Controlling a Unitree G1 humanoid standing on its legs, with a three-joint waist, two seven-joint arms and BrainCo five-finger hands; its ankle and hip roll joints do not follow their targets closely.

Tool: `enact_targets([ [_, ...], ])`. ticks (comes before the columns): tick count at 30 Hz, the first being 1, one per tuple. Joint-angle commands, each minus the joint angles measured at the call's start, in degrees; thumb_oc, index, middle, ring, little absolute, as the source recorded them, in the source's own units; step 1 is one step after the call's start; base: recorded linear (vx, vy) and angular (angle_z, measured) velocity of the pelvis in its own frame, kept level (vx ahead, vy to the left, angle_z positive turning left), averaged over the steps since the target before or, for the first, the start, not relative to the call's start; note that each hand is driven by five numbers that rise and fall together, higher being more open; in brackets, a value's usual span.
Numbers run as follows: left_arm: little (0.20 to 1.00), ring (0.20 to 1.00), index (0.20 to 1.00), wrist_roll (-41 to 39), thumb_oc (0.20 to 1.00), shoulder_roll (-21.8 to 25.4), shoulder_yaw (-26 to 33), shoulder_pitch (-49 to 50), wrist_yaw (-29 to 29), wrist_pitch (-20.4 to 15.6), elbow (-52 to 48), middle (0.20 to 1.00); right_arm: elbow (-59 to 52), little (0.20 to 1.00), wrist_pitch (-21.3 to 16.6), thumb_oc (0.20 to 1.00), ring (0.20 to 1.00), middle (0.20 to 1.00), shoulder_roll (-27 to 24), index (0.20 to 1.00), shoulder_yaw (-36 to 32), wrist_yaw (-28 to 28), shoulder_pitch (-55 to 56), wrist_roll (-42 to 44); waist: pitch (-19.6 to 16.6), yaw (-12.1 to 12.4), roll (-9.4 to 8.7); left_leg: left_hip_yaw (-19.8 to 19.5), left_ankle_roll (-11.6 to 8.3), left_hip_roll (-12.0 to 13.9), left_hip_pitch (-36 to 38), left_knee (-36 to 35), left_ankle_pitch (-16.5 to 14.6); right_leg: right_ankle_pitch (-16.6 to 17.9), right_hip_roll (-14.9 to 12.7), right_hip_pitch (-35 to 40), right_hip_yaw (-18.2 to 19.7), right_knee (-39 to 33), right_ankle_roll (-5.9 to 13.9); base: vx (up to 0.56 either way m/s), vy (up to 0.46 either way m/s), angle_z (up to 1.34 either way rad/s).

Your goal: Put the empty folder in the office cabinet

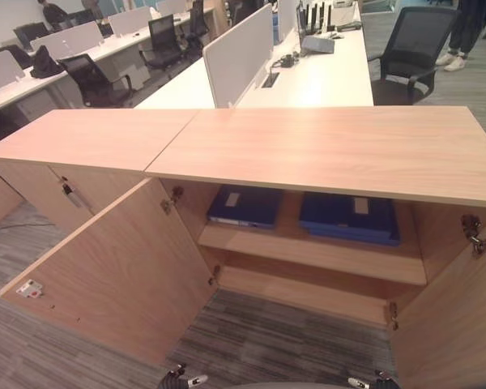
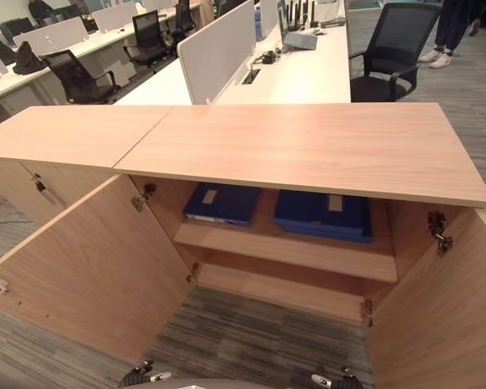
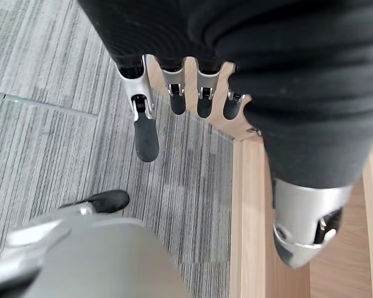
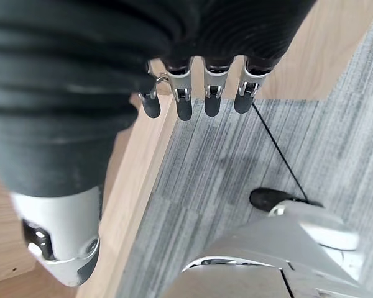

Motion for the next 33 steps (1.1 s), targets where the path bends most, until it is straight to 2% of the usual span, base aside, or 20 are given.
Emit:
enact_targets([
  [1,1.000,1.000,1.000,1.94,1.000,0.74,0.34,-4.36,0.69,-1.17,0.31,1.000,2.21,1.000,-0.33,1.000,1.000,1.000,1.20,1.000,0.67,-0.76,-3.53,2.31,1.23,-0.20,-3.56,-0.83,-0.78,-1.16,1.27,0.07,-3.40,7.93,-4.20,-1.73,-1.26,-3.02,5.32,0.03,-0.013,0.00],
  [7,1.000,1.000,1.000,1.09,1.000,1.23,1.70,-4.62,-0.09,-0.89,3.09,1.000,2.07,1.000,-0.63,1.000,1.000,1.000,2.00,1.000,1.68,-0.15,-2.88,2.79,0.32,-0.05,-4.63,-0.21,-1.02,-0.87,1.67,0.07,-3.89,8.76,-3.85,-0.13,-0.79,-5.89,5.35,0.05,-0.033,-0.02],
  [18,1.000,1.000,1.000,0.81,1.000,0.84,1.69,-4.61,0.24,-0.77,3.34,1.000,2.51,1.000,-0.48,1.000,1.000,1.000,2.20,1.000,2.00,0.14,-2.97,2.66,-0.08,0.03,-4.93,-0.60,-1.11,-0.51,1.93,0.07,-3.94,8.68,-3.64,0.93,-0.83,-6.83,5.27,0.01,-0.006,-0.02],
  [23,1.000,1.000,1.000,0.05,1.000,1.52,2.49,-4.77,0.21,-0.59,3.76,1.000,2.20,1.000,-0.49,1.000,1.000,1.000,2.28,1.000,2.23,0.43,-2.68,2.89,0.04,0.77,-5.33,-2.05,-1.40,-0.47,1.12,0.07,-3.36,8.11,-3.53,1.30,-1.70,-6.67,5.04,-0.02,-0.010,0.03],
  [28,1.000,1.000,1.000,-0.80,1.000,2.46,2.56,-5.71,0.12,-0.35,3.90,1.000,1.58,1.000,-0.71,1.000,1.000,1.000,2.42,1.000,2.44,0.59,-2.45,3.98,0.69,2.17,-5.43,-6.57,-2.20,-0.52,-1.32,0.07,-1.69,7.02,-3.33,1.94,-5.38,-6.17,4.35,-0.07,-0.049,0.51],
  [29,1.000,1.000,1.000,-1.67,1.000,2.54,2.01,-7.04,0.40,-0.41,3.70,1.000,0.96,1.000,-0.86,1.000,1.000,1.000,2.23,1.000,2.40,0.29,-3.09,4.56,1.95,3.34,-5.12,-9.06,-3.23,-0.99,-4.07,0.07,0.39,7.01,-3.61,1.59,-7.98,-6.43,4.22,-0.15,-0.025,0.91],
  [32,1.000,1.000,1.000,-2.16,1.000,2.36,2.27,-7.35,0.42,-0.50,3.73,1.000,0.70,1.000,-1.06,1.000,1.000,1.000,2.01,1.000,2.28,0.27,-3.39,4.68,2.05,3.83,-4.79,-11.21,-3.42,-1.17,-5.85,0.07,0.94,7.16,-3.97,1.57,-10.44,-6.88,4.30,-0.08,-0.011,0.93],
  [33,1.000,1.000,1.000,-2.79,1.000,2.25,2.08,-7.96,0.57,-0.46,3.70,1.000,0.16,1.000,-1.30,1.000,1.000,1.000,1.62,1.000,2.23,-0.03,-3.93,4.85,3.02,3.99,-4.71,-10.16,-4.04,-0.76,-7.50,0.64,2.04,7.28,-4.50,1.72,-11.75,-7.26,4.48,-0.17,0.081,0.47],
])
